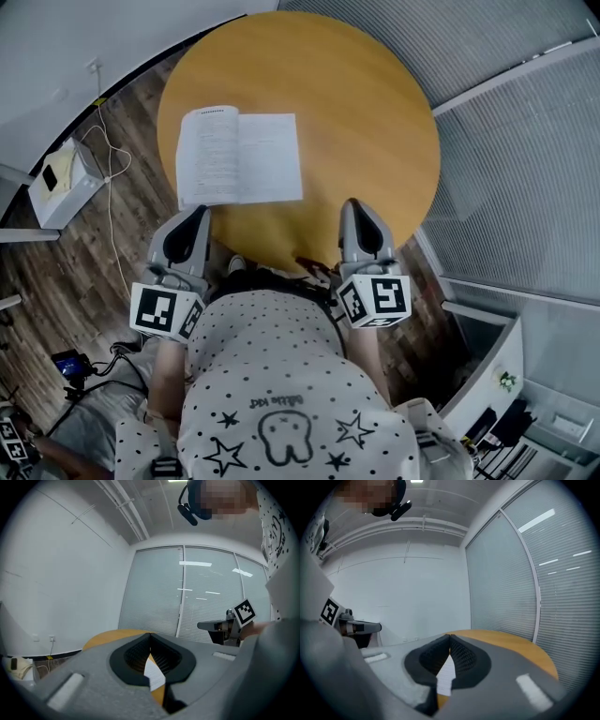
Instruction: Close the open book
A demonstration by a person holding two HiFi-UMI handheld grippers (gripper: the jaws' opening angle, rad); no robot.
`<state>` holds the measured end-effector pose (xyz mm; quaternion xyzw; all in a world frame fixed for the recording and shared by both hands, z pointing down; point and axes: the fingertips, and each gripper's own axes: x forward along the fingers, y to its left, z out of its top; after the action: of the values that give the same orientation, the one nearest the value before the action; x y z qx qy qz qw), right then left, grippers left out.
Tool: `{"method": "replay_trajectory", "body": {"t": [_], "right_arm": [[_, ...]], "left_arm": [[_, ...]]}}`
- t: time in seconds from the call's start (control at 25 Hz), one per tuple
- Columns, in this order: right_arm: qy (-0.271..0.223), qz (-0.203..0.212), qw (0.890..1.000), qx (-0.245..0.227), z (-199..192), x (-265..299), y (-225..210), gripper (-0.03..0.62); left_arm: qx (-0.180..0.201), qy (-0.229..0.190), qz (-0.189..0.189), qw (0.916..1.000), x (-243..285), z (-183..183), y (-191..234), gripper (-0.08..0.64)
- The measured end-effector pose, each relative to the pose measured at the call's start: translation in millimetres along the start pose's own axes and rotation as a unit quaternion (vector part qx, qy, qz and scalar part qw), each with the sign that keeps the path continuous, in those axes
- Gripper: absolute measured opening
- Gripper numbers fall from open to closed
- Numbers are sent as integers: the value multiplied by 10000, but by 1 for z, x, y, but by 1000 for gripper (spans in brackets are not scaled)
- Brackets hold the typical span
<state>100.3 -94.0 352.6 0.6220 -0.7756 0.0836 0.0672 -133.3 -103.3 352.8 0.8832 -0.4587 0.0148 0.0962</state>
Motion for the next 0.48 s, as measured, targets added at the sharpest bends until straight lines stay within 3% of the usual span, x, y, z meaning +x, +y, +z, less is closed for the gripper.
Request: {"method": "replay_trajectory", "body": {"t": [0.48], "right_arm": [[-38,-28,10000,34,6,0,-4,5]], "left_arm": [[26,86,153,9998,-1,-3,7,9]]}}
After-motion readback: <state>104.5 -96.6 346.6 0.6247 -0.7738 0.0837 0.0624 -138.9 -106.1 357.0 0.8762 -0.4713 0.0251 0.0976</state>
